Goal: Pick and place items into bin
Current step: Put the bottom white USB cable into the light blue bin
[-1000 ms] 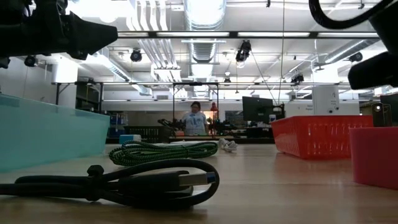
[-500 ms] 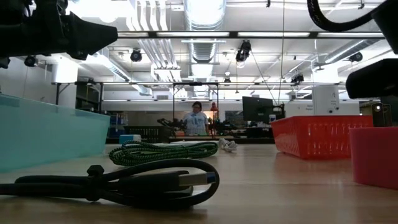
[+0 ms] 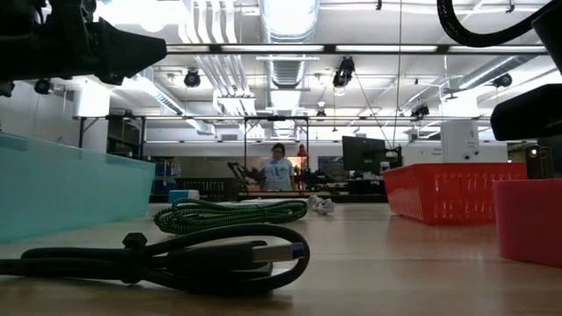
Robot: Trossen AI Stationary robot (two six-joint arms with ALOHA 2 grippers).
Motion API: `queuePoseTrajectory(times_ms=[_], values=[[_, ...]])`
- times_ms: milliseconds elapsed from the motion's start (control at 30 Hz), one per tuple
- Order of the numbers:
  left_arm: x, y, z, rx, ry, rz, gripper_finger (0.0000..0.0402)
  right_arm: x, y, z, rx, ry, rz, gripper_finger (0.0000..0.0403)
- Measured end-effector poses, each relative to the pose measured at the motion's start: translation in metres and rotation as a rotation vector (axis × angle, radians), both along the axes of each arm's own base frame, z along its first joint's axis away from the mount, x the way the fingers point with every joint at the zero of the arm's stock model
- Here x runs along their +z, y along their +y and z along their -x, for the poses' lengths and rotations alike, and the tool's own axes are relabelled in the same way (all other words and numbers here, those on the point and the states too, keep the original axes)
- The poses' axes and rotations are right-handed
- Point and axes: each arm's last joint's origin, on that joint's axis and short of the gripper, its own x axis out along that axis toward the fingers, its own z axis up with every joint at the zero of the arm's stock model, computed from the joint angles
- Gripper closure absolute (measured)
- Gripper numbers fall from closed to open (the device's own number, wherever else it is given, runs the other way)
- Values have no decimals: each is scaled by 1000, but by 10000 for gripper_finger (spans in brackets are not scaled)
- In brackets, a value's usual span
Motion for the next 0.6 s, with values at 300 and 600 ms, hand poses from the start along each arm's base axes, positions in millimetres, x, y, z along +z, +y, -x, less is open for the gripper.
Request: queuePoseTrajectory(times_ms=[300, 600], values=[[0, 0, 0, 0, 2, 0, 205, 0, 0, 0, 41, -4, -3, 276], [0, 0, 0, 0, 2, 0, 205, 0, 0, 0, 39, -3, -2, 345]])
